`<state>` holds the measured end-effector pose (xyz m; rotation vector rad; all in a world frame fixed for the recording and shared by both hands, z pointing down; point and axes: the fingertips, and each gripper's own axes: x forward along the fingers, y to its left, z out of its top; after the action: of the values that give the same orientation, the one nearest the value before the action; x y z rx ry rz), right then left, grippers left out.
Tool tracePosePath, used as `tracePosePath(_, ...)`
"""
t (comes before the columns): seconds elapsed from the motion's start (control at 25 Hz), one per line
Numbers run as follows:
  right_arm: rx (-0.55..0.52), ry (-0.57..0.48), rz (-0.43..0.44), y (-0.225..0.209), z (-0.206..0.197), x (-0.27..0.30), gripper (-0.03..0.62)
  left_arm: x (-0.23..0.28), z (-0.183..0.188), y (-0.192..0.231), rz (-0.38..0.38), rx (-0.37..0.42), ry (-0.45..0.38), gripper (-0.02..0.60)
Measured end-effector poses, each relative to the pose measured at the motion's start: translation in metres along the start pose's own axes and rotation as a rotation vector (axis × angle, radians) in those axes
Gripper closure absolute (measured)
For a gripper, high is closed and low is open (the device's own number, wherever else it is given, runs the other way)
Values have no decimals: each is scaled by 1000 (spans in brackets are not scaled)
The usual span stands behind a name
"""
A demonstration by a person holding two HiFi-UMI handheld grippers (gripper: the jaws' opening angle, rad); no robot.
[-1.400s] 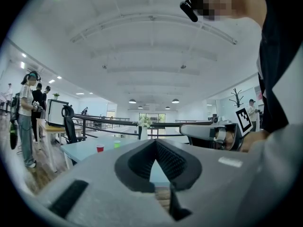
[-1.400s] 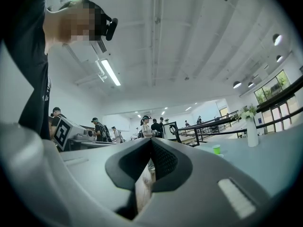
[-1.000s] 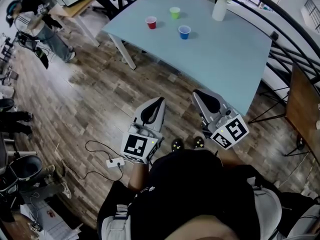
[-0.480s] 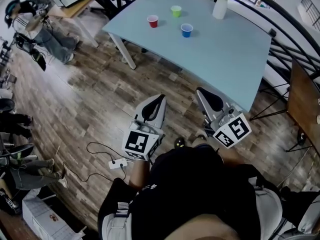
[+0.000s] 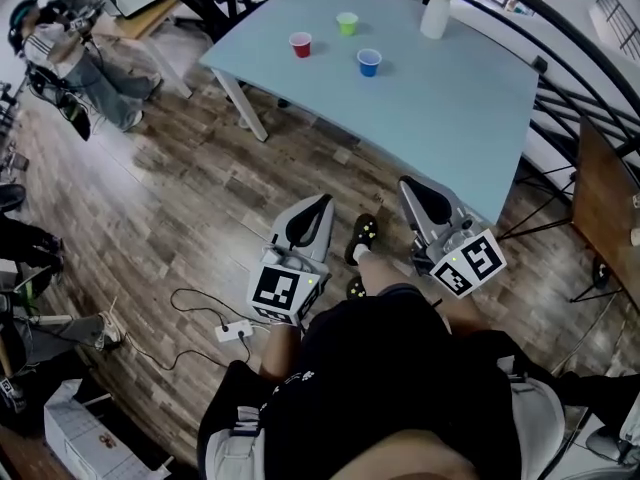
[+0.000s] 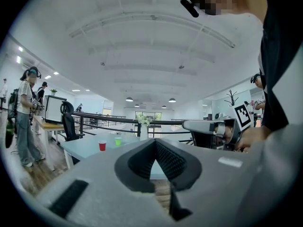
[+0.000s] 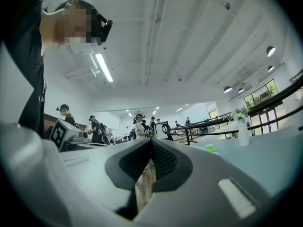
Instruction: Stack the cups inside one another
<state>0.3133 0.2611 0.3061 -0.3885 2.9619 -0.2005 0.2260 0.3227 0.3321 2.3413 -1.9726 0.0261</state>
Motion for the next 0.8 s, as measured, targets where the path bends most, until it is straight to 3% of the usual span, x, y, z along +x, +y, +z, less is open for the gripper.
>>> tracePosePath(0.48, 24, -30, 33, -30, 3, 41, 591, 14, 10, 39, 73, 20, 5, 591)
tracePosePath(0.8, 42, -24, 25, -52, 0, 71, 591, 44, 17, 64, 42, 62, 19, 591)
